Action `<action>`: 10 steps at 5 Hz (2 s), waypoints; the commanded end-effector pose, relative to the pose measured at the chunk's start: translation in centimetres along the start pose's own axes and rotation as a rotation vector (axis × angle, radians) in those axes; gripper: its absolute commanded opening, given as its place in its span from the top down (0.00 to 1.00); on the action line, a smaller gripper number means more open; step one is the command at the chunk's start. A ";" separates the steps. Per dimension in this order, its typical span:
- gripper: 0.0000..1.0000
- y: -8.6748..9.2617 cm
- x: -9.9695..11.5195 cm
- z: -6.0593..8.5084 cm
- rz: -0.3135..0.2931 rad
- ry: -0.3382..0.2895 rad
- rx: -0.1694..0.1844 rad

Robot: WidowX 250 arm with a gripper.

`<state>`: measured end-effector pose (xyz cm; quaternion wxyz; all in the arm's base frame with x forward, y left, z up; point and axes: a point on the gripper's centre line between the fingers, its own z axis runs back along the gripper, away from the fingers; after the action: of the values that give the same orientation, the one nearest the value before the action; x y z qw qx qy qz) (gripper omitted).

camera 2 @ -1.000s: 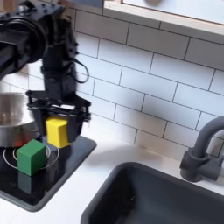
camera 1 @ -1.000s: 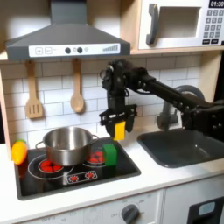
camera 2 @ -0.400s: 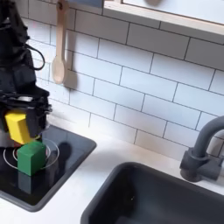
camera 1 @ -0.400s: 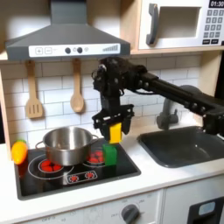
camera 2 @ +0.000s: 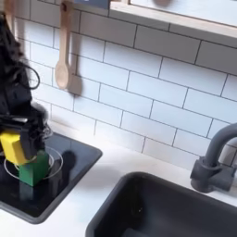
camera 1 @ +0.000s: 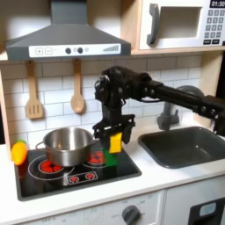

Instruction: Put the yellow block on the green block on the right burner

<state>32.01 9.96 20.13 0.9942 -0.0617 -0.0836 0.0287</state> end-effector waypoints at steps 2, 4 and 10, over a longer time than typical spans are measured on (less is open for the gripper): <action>1.00 -0.8 1.2 -0.8 -0.044 -0.067 0.069; 1.00 -1.3 2.4 -0.5 -0.018 -0.067 0.068; 1.00 -0.9 2.8 -1.6 0.000 0.041 0.068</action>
<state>35.18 9.27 19.48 0.9967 -0.0293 -0.0675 0.0339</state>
